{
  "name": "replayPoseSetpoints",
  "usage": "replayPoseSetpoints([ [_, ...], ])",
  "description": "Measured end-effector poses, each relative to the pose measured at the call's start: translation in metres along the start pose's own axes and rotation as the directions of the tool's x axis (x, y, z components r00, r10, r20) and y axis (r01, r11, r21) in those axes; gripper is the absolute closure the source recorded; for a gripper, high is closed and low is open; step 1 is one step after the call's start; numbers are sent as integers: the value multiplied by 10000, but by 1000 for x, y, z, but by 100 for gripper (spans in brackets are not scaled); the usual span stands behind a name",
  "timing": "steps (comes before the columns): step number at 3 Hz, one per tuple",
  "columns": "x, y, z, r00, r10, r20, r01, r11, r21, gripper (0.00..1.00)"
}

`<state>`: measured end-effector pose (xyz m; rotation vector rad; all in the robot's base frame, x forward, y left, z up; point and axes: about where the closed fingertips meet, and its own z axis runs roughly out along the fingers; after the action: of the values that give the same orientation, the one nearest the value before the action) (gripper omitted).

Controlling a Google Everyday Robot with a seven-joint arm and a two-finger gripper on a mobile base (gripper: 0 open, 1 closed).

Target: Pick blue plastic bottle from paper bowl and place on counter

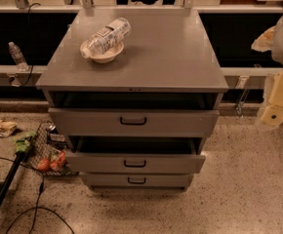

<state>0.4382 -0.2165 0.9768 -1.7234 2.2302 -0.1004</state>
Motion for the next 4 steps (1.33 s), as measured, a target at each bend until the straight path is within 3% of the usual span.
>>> replayPoseSetpoints([
  [1,0,0,0,10000,0,0,0,10000,0,0],
  [2,-21,-5,1,9959,-905,28,904,9957,191,0],
  [3,-75,-9,1,9091,-4058,-939,4143,9040,1054,0],
  [4,-125,-8,4,7471,-6434,-1670,6647,7245,1825,0],
])
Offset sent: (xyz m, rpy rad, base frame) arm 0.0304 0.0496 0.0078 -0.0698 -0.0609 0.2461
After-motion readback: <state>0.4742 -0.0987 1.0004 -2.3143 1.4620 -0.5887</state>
